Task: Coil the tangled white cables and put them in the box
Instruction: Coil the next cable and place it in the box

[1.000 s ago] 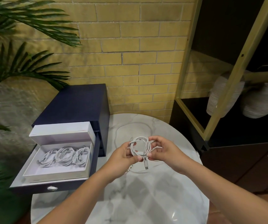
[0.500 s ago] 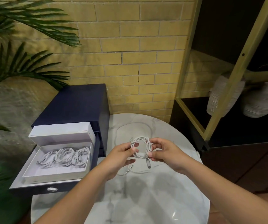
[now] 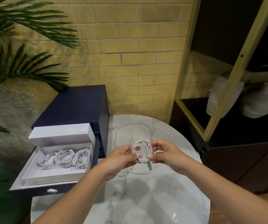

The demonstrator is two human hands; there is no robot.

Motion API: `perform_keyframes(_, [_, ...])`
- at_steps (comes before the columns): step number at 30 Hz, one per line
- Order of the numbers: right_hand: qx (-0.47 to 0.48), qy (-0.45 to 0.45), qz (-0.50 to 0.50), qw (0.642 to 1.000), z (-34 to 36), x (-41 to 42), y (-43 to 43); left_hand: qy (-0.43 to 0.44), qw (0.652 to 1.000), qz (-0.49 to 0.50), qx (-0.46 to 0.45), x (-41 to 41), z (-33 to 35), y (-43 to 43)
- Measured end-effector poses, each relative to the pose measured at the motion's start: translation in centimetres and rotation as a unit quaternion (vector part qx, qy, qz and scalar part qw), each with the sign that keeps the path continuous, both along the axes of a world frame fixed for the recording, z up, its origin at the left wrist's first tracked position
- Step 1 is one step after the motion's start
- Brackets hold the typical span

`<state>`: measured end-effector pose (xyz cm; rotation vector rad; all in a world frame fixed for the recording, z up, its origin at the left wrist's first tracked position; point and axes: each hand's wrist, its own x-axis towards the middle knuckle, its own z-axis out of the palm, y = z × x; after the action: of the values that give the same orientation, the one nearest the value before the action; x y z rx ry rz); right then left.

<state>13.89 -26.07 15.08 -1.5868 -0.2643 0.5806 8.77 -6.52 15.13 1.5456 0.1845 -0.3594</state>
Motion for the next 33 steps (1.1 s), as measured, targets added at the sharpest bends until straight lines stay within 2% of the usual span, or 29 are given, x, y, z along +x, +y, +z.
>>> perform_keyframes(6, [-0.048, -0.043, 0.063, 0.996, 0.2, 0.3, 0.1, -0.014, 0.996, -0.091, 0.018, -0.6, 0.4, -1.0])
perform_keyframes(11, [-0.084, -0.086, 0.088, 0.989, 1.3, 0.3, 0.3, 0.005, 0.998, -0.047, 0.046, -0.2, 0.4, -1.4])
perform_keyframes(13, [-0.066, -0.072, 0.079, 0.992, 1.3, 0.4, 0.4, -0.005, 0.998, -0.021, 0.052, -0.1, 0.3, -1.3])
perform_keyframes(16, [-0.043, 0.002, 0.071, 0.997, 1.0, 0.5, 0.3, -0.042, 0.995, -0.003, 0.096, -0.3, 0.4, -1.0])
perform_keyframes(19, [-0.054, 0.043, 0.14, 0.988, 1.0, 0.7, -0.2, -0.058, 0.993, 0.011, 0.104, -0.6, 0.3, -1.1])
perform_keyframes(22, [-0.122, -0.023, 0.213, 0.969, 1.3, 0.5, -0.3, -0.063, 0.991, 0.009, 0.116, -0.9, 0.1, -1.2])
perform_keyframes(27, [-0.206, -0.167, 0.193, 0.945, 1.5, 0.1, 0.2, -0.065, 0.994, 0.011, 0.083, -1.3, 0.3, -1.6])
perform_keyframes(31, [-0.282, -0.319, 0.164, 0.89, 1.9, -0.1, 0.7, 0.037, 0.999, 0.008, -0.037, -1.6, 0.9, -1.7])
perform_keyframes(33, [-0.304, -0.377, 0.151, 0.862, 1.9, -0.2, 0.8, 0.069, 0.997, 0.01, -0.033, -1.6, 0.9, -1.7])
